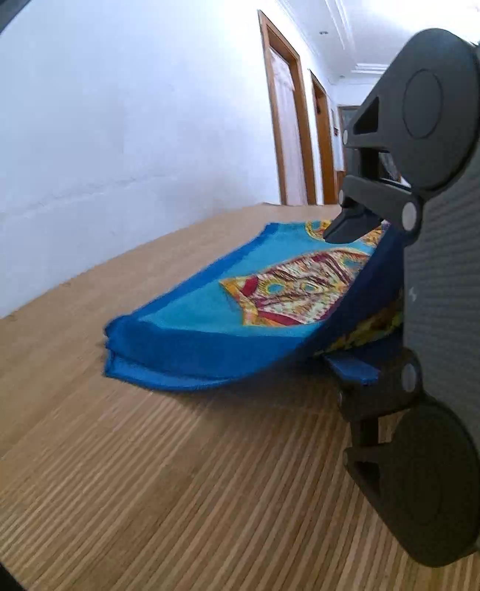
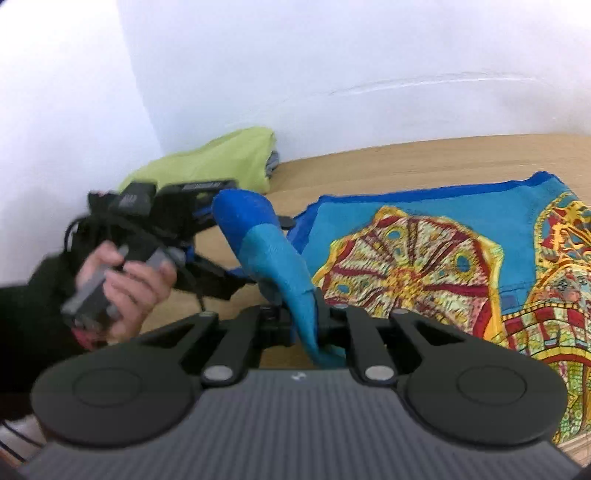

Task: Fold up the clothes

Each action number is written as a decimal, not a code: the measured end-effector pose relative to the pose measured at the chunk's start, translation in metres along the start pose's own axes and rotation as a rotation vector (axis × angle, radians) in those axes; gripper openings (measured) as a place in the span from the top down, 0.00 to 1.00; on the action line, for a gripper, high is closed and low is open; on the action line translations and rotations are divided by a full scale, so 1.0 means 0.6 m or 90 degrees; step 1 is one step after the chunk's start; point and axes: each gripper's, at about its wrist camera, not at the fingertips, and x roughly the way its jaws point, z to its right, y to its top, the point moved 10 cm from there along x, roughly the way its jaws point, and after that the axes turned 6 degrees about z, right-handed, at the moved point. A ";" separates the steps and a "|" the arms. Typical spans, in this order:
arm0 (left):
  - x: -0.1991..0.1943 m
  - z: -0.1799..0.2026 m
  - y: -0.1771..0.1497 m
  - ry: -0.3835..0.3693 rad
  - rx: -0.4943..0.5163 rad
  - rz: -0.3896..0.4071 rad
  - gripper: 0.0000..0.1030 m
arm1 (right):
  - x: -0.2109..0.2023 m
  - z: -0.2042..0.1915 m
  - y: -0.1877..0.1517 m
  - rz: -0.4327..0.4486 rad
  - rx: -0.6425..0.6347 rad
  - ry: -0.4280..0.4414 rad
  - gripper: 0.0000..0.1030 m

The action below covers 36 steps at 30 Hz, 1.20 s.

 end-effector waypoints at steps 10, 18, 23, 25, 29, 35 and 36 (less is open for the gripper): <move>0.038 -0.021 0.018 -0.056 -0.085 -0.001 0.28 | -0.009 -0.007 0.012 0.014 -0.031 -0.002 0.89; 0.103 -0.006 0.073 -0.103 -0.113 0.022 0.28 | -0.018 -0.034 -0.022 -0.017 -0.093 0.006 0.89; 0.143 0.001 0.084 -0.066 -0.105 0.001 0.33 | -0.023 -0.031 -0.028 -0.006 -0.072 0.003 0.89; 0.155 -0.002 0.088 -0.038 -0.110 -0.002 0.57 | -0.025 -0.029 -0.031 -0.002 -0.063 0.002 0.89; 0.162 0.000 0.088 0.014 -0.079 -0.006 0.96 | -0.030 -0.027 -0.036 0.007 -0.046 -0.001 0.89; 0.147 0.110 0.094 0.033 0.049 -0.002 0.97 | -0.049 -0.005 -0.042 0.050 0.046 -0.004 0.89; 0.158 0.140 0.087 0.036 0.079 -0.012 0.97 | -0.057 0.001 -0.042 0.066 0.064 -0.007 0.89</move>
